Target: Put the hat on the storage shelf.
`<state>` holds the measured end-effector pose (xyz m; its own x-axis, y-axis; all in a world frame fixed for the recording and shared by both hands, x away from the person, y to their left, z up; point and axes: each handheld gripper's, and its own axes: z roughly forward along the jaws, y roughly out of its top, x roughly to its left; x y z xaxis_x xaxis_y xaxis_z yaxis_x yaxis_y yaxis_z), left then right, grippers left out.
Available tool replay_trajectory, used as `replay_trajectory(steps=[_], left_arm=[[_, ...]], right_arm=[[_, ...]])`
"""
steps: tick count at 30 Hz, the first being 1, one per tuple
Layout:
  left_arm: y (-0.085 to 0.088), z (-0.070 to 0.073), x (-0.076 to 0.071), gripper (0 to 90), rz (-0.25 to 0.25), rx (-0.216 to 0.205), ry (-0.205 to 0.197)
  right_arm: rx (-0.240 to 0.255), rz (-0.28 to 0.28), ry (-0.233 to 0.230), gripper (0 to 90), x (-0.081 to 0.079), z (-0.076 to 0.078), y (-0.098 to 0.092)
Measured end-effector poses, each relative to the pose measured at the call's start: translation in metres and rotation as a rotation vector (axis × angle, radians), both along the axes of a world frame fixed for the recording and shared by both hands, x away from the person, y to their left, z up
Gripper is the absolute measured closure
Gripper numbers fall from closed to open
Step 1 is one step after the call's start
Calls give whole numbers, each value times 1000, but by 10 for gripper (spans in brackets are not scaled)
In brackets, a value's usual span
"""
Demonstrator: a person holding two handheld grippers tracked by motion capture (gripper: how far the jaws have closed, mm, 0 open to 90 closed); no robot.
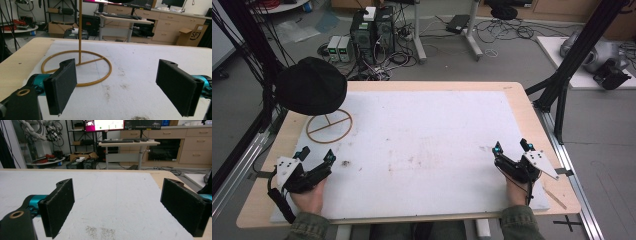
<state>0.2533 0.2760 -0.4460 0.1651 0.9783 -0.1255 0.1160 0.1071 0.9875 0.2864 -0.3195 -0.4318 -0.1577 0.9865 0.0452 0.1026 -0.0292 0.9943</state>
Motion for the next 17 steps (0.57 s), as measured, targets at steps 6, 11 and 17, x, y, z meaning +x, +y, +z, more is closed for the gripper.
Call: replay_trajectory(steps=[6, 11, 17], left_arm=[[0, 0, 0, 173, -1, -1, 4], [0, 0, 0, 173, 0, 0, 4], [1, 0, 0, 173, 1, -3, -3]], right_arm=[[4, 6, 3, 111, 0, -1, 1], [5, 9, 6, 111, 1, -1, 0], [12, 8, 13, 111, 0, -2, 1]])
